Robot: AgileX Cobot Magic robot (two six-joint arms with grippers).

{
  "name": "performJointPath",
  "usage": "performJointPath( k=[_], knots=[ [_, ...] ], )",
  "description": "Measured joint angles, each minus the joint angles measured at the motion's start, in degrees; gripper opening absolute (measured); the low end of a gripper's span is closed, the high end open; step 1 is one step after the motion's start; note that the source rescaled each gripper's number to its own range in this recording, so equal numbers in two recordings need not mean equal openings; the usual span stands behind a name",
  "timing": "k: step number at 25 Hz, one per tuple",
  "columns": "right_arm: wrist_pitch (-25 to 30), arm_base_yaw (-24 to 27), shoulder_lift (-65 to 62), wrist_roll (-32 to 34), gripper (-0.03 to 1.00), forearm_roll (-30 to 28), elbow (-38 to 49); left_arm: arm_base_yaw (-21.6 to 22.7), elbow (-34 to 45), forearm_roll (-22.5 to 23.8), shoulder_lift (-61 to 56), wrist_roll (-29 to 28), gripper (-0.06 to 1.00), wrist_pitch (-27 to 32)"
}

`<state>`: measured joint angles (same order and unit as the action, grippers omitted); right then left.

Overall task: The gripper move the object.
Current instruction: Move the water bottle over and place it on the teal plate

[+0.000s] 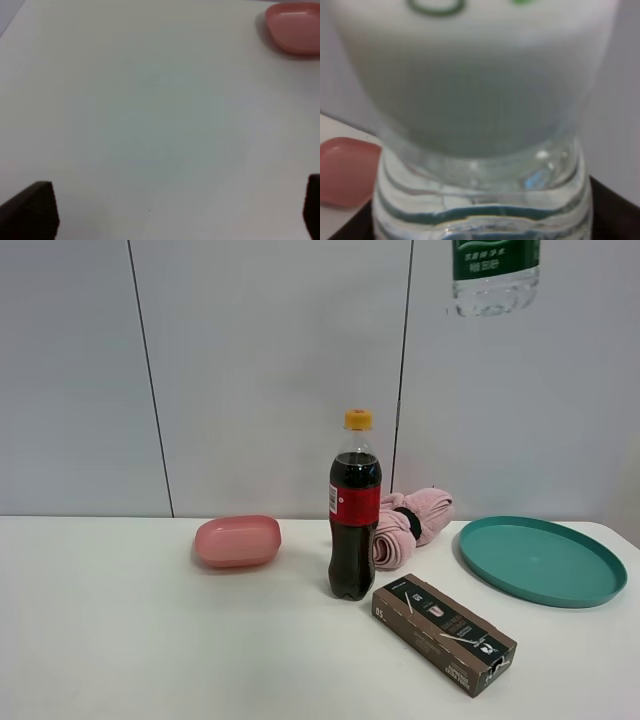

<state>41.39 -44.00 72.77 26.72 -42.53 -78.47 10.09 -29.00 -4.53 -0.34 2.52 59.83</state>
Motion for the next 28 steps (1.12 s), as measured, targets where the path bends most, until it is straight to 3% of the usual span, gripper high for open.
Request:
performJointPath(
  k=[7, 11, 18, 28],
  knots=[
    [10.89, 0.07, -3.79, 11.63, 0.00, -11.76, 0.00, 0.00, 0.00, 0.00, 0.00, 0.00, 1.00, 0.00],
    [17.02, 0.21, -5.17, 12.96, 0.00, -13.29, 0.00, 0.00, 0.00, 0.00, 0.00, 0.00, 1.00, 0.00],
    [23.88, 0.21, -6.66, 13.04, 0.00, -11.46, 0.00, 0.00, 0.00, 0.00, 0.00, -0.05, 1.00, 0.00],
    [22.84, 0.21, -7.96, 10.85, 0.00, -0.60, 0.00, 0.00, 0.00, 0.00, 0.00, -0.05, 1.00, 0.00]
  ],
)
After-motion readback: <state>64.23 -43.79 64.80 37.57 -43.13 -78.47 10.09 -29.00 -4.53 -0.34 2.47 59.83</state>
